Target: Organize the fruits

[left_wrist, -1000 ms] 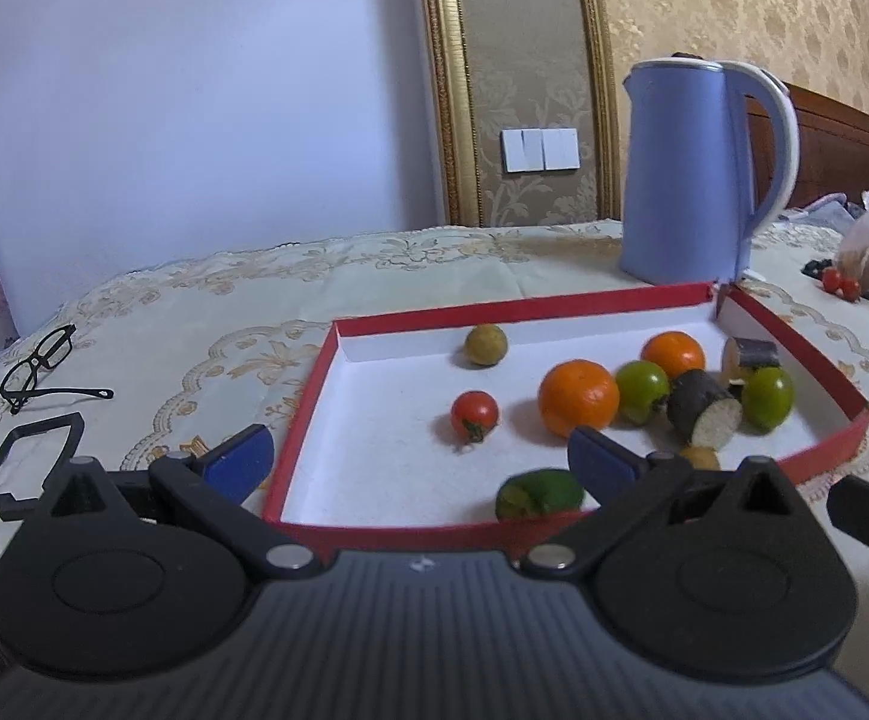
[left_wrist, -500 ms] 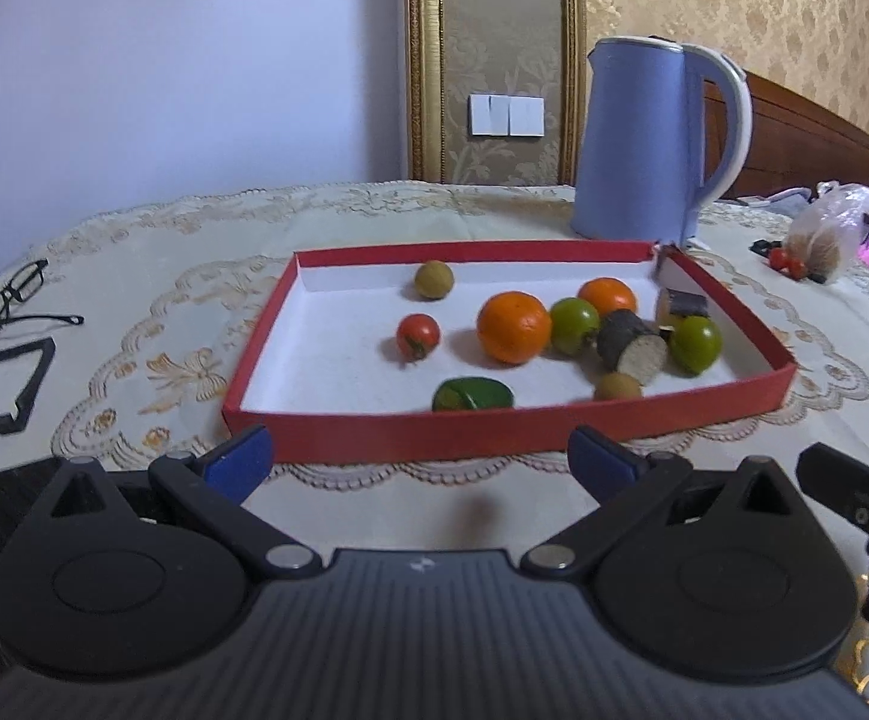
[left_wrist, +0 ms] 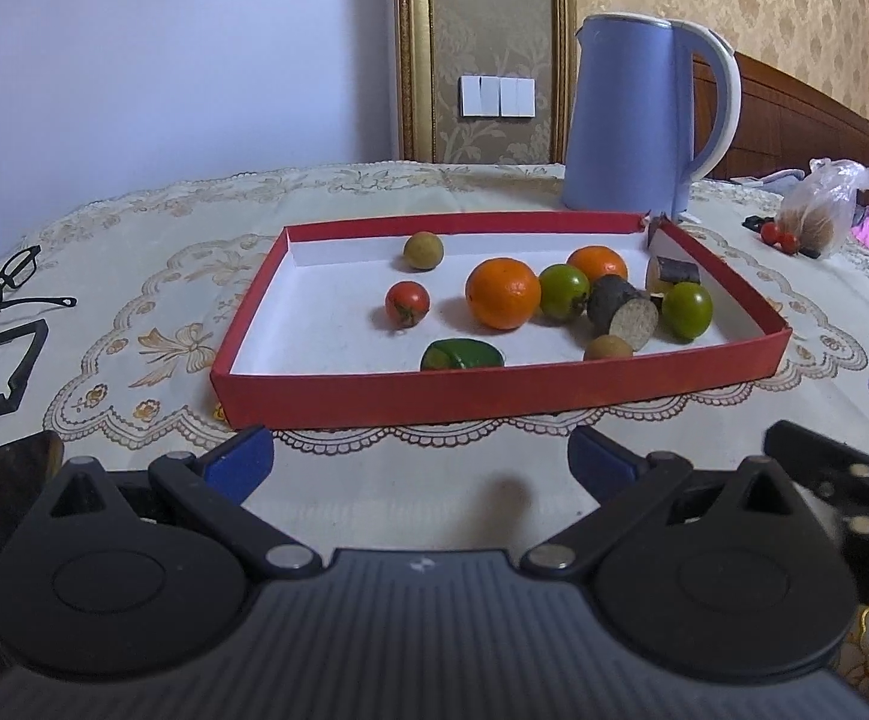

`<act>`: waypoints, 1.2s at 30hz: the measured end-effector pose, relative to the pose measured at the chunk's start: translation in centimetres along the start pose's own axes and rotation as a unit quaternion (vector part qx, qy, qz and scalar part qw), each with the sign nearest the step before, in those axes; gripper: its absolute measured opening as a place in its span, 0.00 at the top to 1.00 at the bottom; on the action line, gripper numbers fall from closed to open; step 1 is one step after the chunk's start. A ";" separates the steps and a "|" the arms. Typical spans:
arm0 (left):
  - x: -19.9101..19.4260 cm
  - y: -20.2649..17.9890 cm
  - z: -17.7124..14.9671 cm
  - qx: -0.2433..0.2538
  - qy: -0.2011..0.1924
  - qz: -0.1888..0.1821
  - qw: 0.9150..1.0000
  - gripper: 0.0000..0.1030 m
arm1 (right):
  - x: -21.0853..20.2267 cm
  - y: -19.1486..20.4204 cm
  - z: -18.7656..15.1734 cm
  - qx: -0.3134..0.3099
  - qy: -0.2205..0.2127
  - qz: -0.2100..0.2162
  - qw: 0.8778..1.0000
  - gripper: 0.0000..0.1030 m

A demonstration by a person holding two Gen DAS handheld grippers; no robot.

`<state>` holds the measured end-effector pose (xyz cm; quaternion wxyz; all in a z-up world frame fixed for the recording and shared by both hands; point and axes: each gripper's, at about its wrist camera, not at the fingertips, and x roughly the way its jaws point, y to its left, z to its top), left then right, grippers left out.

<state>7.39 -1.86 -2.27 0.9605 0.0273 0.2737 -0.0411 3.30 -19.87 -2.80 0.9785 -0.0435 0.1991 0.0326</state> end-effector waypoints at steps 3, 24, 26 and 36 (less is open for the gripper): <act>0.1 0.0 0.0 0.001 0.001 0.003 1.000 0.00 | 1.0 0.0 0.0 0.000 0.015 0.002 1.000 0.11; 0.0 -0.3 -0.3 0.008 0.002 0.004 1.000 0.00 | 2.1 0.1 0.2 -0.010 0.038 0.000 0.999 0.05; 0.0 -0.3 -0.3 0.009 0.003 0.003 1.000 0.00 | 2.3 -0.1 0.6 -0.016 0.038 -0.005 0.999 0.05; 0.1 0.0 -0.3 0.004 0.009 -0.002 1.000 0.00 | 4.3 -0.1 0.9 -0.036 0.077 -0.001 0.996 0.02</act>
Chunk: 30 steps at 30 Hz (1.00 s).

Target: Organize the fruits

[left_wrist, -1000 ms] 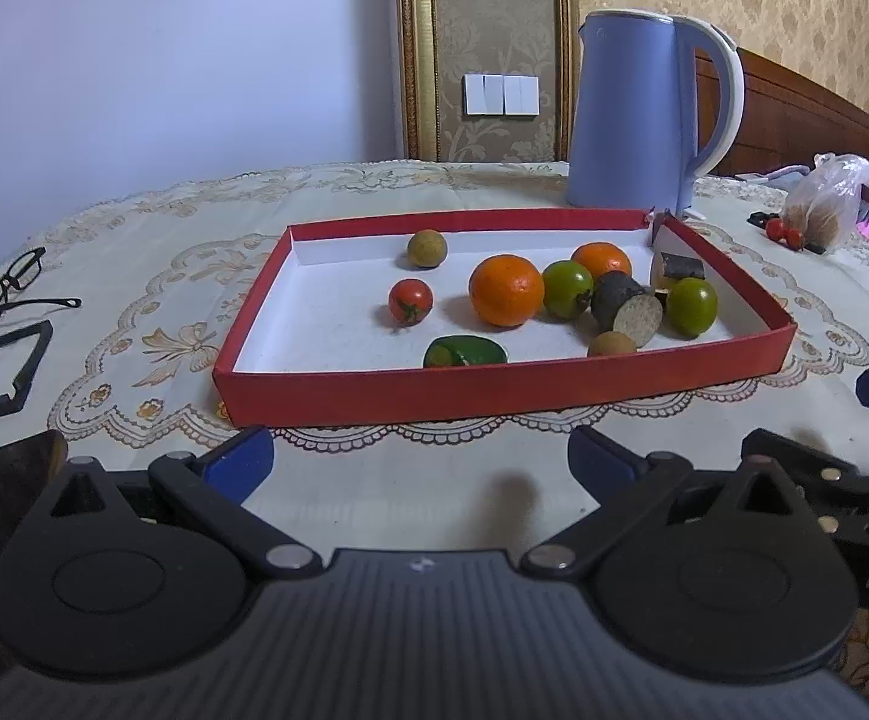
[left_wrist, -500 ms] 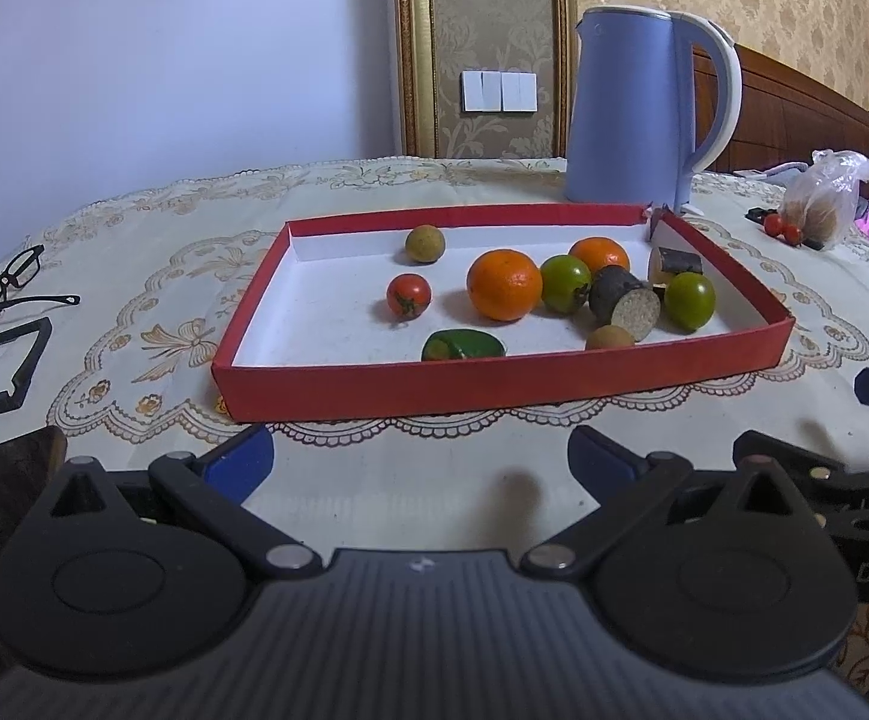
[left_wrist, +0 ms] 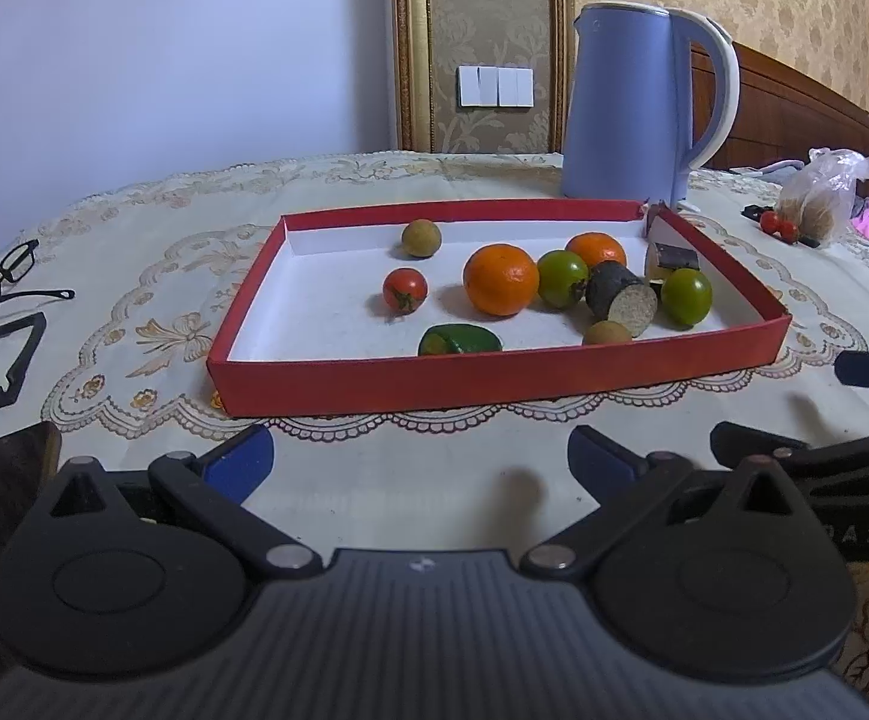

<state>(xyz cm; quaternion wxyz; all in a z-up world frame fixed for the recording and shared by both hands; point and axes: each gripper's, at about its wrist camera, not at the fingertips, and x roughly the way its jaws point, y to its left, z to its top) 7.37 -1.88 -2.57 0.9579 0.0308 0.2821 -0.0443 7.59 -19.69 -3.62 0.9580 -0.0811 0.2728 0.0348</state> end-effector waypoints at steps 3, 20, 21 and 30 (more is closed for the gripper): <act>-0.1 -0.1 -0.1 0.003 -0.002 0.002 1.000 0.00 | 0.4 0.0 0.0 -0.001 0.010 -0.002 1.000 0.02; 0.0 0.0 -0.1 -0.007 0.005 0.003 1.000 0.00 | 1.6 -1.5 0.2 0.020 0.027 -0.008 0.999 0.00; 0.0 0.0 -0.1 -0.007 0.005 0.004 1.000 0.00 | 1.6 -1.6 0.2 0.022 0.028 -0.006 0.999 0.00; 0.2 0.2 0.0 -0.010 0.010 0.004 1.000 0.00 | 1.8 -2.4 0.0 0.044 0.036 0.011 0.998 0.00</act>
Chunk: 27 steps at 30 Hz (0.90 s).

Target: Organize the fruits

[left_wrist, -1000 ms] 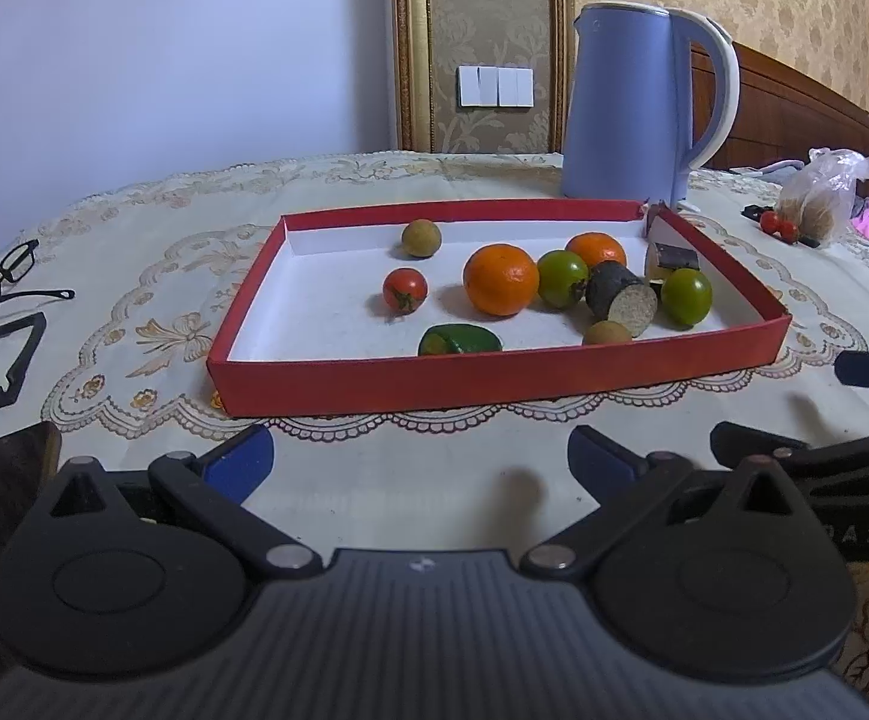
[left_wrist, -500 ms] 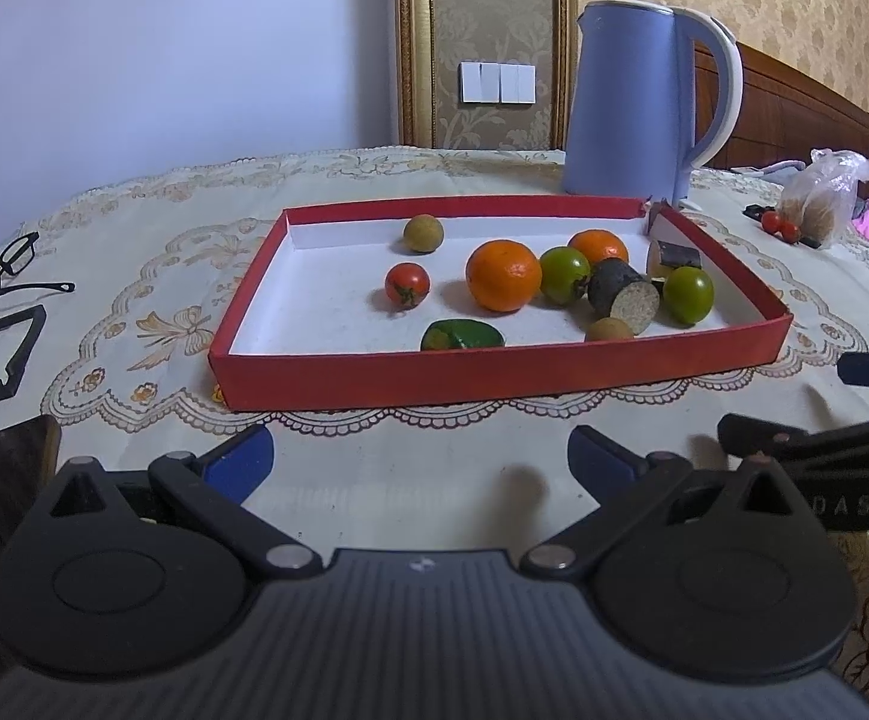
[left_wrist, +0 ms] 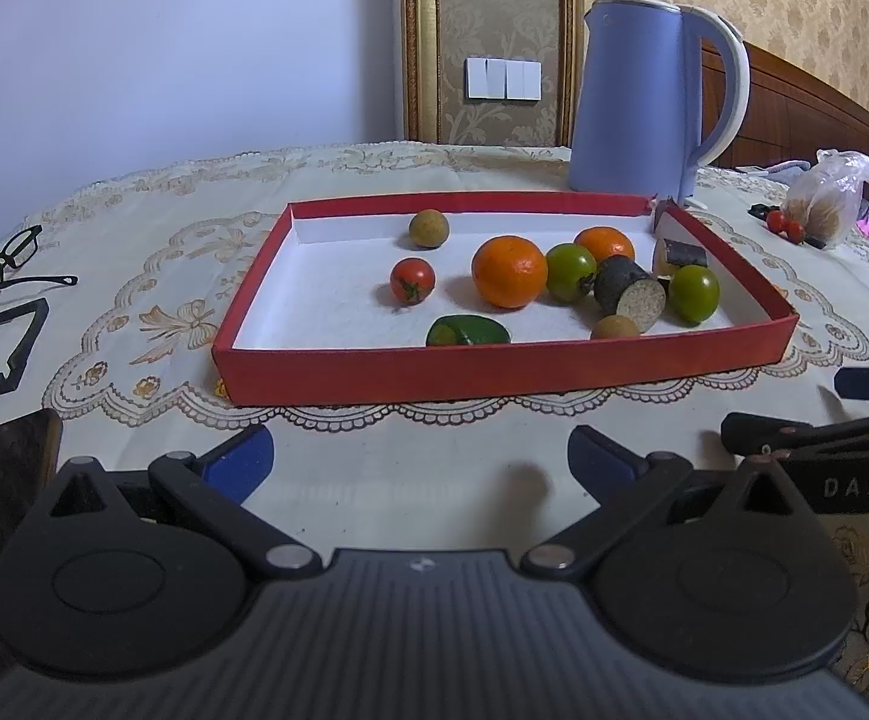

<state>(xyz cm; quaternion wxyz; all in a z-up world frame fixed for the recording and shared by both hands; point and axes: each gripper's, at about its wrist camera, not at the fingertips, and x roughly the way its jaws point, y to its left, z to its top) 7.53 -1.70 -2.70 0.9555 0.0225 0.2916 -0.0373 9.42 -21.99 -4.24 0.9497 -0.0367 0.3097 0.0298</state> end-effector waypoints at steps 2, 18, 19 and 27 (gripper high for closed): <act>0.0 0.0 0.0 0.000 0.002 0.000 1.000 0.00 | 0.1 -0.5 0.0 0.016 0.005 0.011 1.000 0.00; 0.0 -0.2 0.0 0.008 0.003 0.000 1.000 0.00 | 0.0 -0.2 -0.1 0.024 0.005 -0.002 1.000 0.00; 0.1 -0.3 0.0 0.009 0.003 0.001 1.000 0.00 | 0.0 -0.1 -0.1 0.025 0.005 -0.001 1.000 0.00; 0.1 -0.3 -0.1 0.011 0.003 0.004 1.000 0.00 | 0.0 0.1 -0.2 0.025 0.005 -0.004 1.000 0.00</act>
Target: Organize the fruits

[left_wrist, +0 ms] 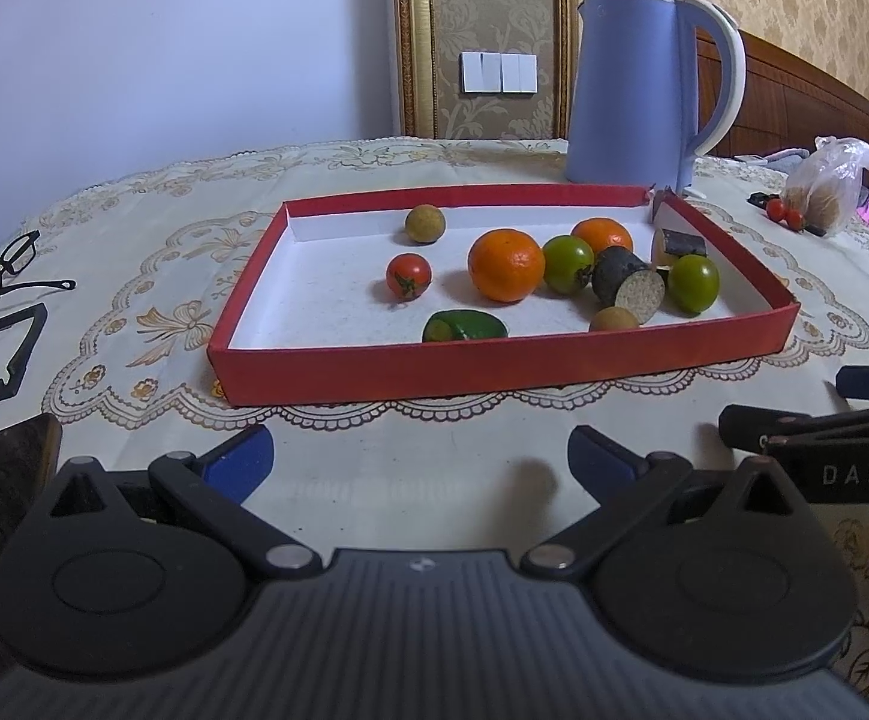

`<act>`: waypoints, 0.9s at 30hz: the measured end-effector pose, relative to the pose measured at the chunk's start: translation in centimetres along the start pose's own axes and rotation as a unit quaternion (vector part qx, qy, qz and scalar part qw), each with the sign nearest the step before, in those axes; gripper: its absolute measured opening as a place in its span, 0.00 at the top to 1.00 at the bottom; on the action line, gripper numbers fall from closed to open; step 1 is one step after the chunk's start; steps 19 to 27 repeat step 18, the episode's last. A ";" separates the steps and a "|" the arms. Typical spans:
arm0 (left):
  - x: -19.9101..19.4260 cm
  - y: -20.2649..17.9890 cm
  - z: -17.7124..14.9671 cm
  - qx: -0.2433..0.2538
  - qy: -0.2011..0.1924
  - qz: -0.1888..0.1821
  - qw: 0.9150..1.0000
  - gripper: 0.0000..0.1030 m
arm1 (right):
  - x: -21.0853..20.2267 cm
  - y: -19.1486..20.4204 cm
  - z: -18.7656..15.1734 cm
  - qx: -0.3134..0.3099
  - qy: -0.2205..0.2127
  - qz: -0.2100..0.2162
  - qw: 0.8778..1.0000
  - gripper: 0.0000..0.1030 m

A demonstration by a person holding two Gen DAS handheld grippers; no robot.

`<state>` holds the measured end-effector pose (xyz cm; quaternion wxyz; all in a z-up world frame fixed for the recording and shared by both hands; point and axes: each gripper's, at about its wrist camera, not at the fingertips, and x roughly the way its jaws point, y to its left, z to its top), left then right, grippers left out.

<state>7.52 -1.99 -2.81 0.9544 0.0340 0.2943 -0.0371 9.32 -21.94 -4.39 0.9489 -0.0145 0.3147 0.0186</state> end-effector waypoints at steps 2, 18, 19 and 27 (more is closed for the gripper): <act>0.0 0.0 0.0 0.000 0.000 0.001 1.000 0.00 | 0.0 0.0 0.0 0.000 0.000 0.000 1.000 0.00; -0.2 -0.1 0.0 0.003 -0.006 0.013 1.000 0.00 | 0.0 0.0 -0.1 0.001 0.000 0.001 1.000 0.00; -0.2 -0.1 0.0 0.003 -0.006 0.013 1.000 0.00 | 0.0 0.0 -0.1 0.001 0.000 0.001 1.000 0.00; -0.2 -0.1 0.0 0.003 -0.006 0.013 1.000 0.00 | 0.0 0.0 -0.1 0.001 0.000 0.001 1.000 0.00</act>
